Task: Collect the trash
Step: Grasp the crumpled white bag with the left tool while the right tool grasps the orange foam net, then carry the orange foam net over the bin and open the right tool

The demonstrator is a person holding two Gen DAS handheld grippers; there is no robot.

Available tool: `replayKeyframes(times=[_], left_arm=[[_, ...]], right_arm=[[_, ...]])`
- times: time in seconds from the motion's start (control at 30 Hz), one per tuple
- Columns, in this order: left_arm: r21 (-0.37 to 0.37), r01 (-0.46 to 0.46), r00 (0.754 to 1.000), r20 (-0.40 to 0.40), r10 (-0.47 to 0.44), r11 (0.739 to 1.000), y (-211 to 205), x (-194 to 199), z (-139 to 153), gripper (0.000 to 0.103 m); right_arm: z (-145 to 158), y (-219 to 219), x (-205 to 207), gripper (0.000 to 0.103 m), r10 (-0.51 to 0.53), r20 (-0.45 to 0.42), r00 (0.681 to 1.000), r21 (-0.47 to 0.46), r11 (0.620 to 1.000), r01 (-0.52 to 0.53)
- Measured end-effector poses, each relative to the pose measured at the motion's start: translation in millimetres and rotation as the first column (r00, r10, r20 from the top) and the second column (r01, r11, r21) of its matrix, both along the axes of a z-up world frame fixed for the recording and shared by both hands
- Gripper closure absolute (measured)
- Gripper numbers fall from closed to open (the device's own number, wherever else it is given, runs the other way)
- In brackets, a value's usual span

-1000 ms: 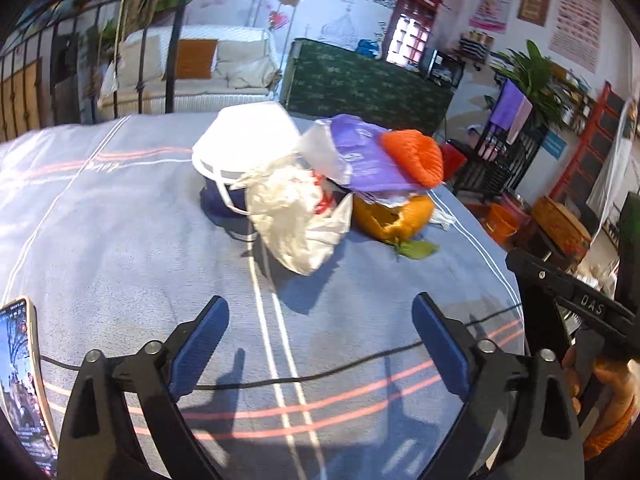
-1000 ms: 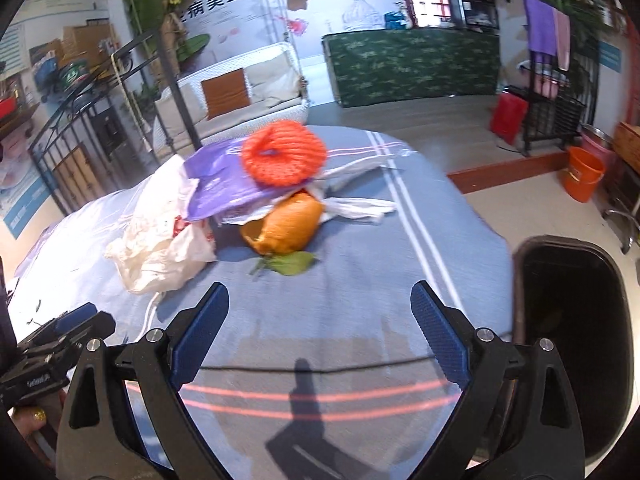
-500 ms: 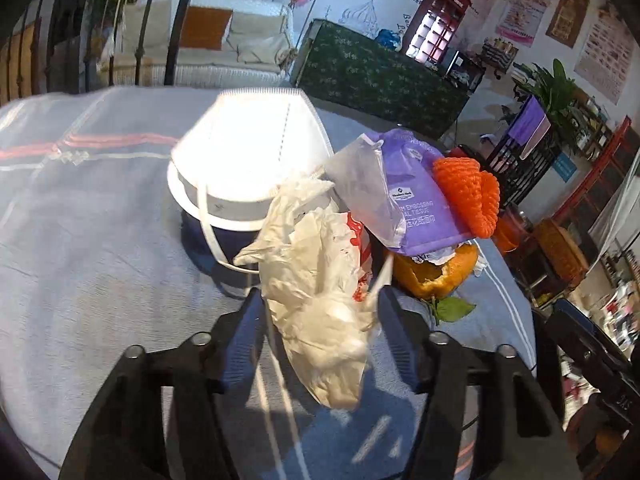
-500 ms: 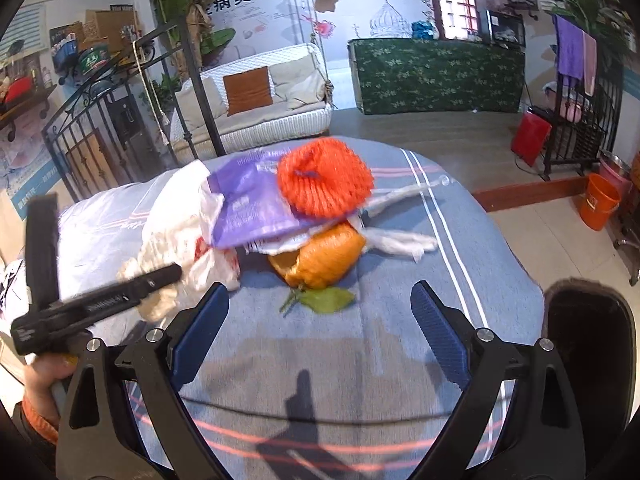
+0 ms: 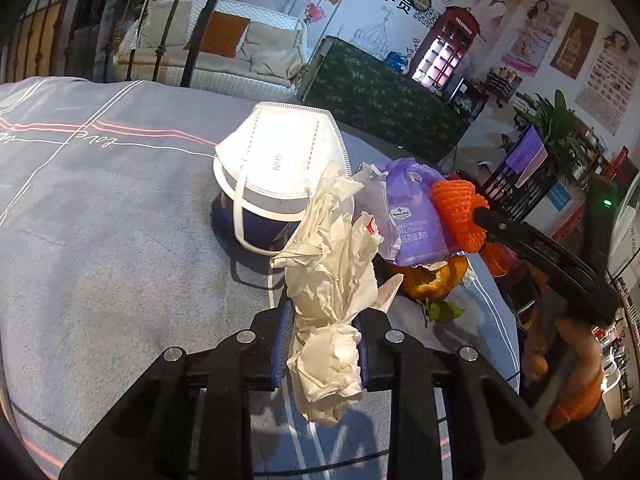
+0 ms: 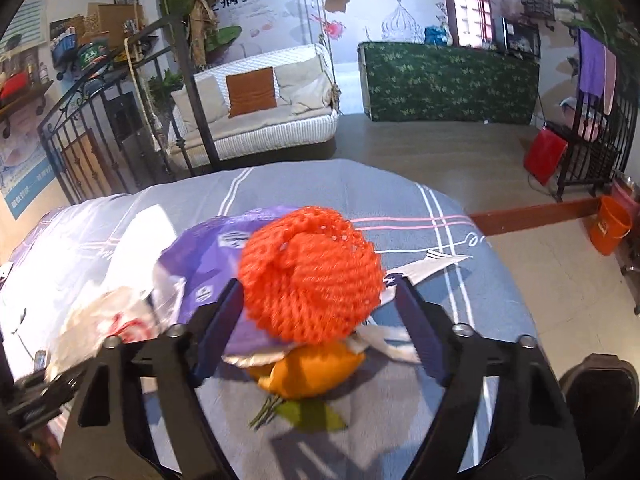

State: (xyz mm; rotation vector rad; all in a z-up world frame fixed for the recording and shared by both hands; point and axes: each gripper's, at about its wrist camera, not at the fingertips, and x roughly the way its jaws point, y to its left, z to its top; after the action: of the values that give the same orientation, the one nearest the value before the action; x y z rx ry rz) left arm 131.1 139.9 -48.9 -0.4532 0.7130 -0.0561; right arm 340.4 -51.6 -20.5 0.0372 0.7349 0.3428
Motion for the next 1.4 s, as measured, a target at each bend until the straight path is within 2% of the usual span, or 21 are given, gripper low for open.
replayKeyframes(times=[0.07, 0.17, 0.5, 0.97, 1.4], left_arm=[[0.015, -0.007, 1.000, 0.008, 0.006, 1.000, -2, -2, 3, 0.077], [0.014, -0.003, 1.000, 0.013, 0.003, 1.000, -4, -5, 4, 0.077], [0.040, -0.022, 0.998, 0.061, 0.019, 0.999, -14, -18, 16, 0.077], [0.042, -0.023, 0.992, 0.125, 0.017, 0.999, -18, -39, 29, 0.077], [0.046, 0.088, 0.979, 0.179, -0.095, 0.995, -62, -48, 38, 0.077]], right_arm=[[-8, 2, 9, 0.060, 0.007, -0.041, 0.999, 0.009, 1.000, -0.007], [-13, 6, 7, 0.081, 0.008, -0.038, 0.999, -0.013, 1.000, -0.008], [5, -3, -42, 0.084, -0.011, 0.059, 0.998, -0.004, 1.000, 0.012], [26, -34, -99, 0.084, -0.033, 0.068, 0.997, 0.064, 0.998, 0.029], [20, -71, -138, 0.084, -0.095, 0.057, 0.994, 0.087, 0.992, 0.090]])
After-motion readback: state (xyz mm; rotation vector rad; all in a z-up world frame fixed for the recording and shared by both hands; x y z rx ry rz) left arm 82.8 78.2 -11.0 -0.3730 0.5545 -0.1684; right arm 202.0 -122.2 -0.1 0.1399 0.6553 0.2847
